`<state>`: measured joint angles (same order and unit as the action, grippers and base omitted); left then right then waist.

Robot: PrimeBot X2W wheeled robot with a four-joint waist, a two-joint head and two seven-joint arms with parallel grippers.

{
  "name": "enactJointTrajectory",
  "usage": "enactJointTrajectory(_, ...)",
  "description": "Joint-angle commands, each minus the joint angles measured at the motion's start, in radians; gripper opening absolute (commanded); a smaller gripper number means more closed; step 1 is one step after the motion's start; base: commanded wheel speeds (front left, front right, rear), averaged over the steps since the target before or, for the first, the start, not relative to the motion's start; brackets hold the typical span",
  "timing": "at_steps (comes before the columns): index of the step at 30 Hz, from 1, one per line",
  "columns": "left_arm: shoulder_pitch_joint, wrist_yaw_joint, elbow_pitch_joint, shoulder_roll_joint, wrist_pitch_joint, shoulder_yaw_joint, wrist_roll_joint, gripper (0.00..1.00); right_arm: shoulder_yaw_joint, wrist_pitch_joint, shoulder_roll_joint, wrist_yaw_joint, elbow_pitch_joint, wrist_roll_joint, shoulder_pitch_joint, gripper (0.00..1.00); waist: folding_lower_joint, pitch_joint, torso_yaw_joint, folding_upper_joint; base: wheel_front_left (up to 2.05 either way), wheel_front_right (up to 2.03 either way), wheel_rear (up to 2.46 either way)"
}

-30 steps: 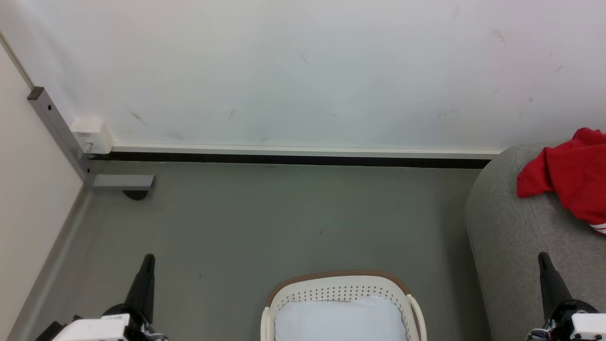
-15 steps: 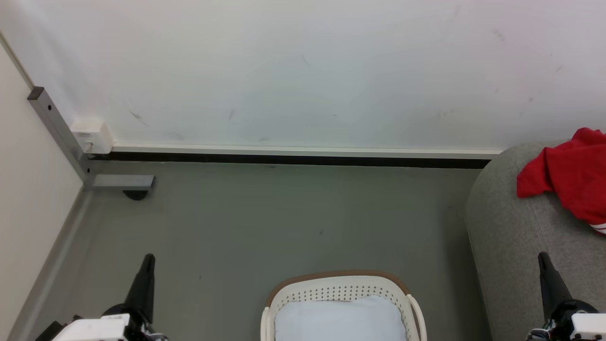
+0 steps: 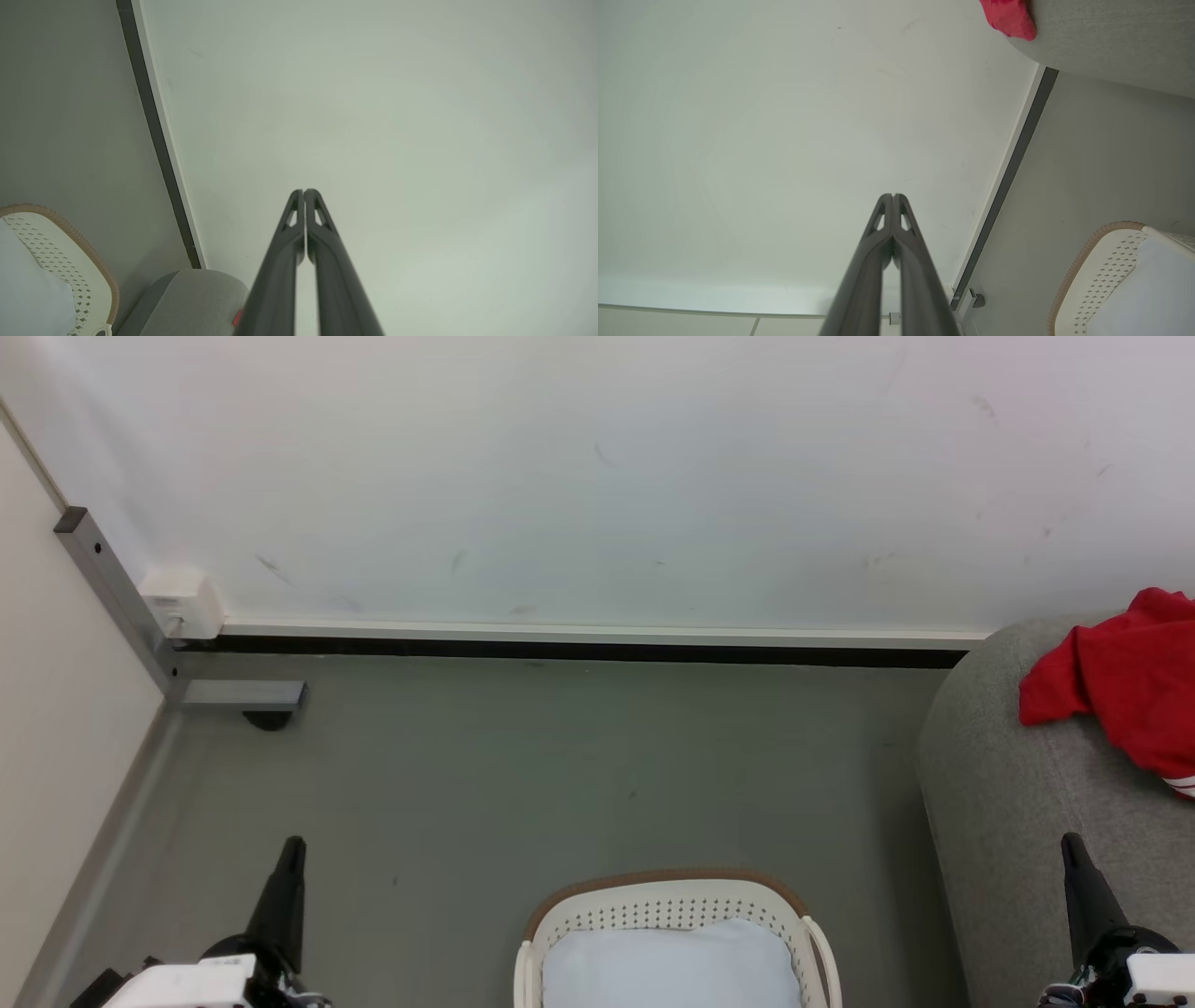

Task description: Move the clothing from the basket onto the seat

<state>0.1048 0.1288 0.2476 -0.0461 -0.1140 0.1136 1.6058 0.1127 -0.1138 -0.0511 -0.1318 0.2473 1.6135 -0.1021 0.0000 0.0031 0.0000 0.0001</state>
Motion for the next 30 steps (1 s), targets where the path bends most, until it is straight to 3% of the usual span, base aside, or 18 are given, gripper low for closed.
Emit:
enactJointTrajectory(1, 0.009, 0.004, -0.004, -0.008, -0.004, 0.002, 0.013, 0.0, 0.005, -0.003, 0.0, 0.002, -0.005, 0.0, -0.012, 0.0, 0.0, 0.0, 0.0, -0.0001, 0.0, 0.0, 0.0)
enactJointTrajectory(30, 0.009, 0.004, -0.004, -0.008, -0.004, 0.001, 0.013, 0.0, 0.005, -0.004, 0.001, 0.002, -0.005, -0.001, -0.012, 0.0, 0.0, 0.0, 0.0, -0.0001, 0.0, 0.0, 0.0)
